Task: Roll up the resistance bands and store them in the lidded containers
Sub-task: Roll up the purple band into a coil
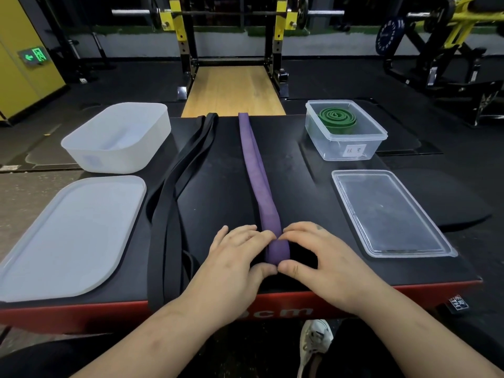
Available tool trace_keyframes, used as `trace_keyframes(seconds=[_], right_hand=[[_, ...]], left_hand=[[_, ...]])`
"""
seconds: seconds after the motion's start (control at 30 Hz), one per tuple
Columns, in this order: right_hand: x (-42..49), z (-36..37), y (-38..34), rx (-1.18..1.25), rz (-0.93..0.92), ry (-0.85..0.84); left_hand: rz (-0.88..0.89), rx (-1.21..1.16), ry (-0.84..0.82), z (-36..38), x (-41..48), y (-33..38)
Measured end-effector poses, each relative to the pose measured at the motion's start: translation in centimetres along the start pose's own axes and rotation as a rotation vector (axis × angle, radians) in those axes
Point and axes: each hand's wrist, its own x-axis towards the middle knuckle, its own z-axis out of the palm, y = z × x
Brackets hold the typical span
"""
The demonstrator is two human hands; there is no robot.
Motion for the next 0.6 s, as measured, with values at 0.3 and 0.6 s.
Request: trace_keyframes(seconds=[0.3, 0.6], right_hand=[[0.31, 0.23, 0.24, 0.02, 0.05, 0.014], [-0.42, 0.3, 0.9, 0.035, 0.018, -0.05]], left_hand=[[-0.033, 0.023, -0.038, -0.17, 0.17, -0.01], [-0.026, 0.015, -0.053, -0.31, -0.48, 0.22]])
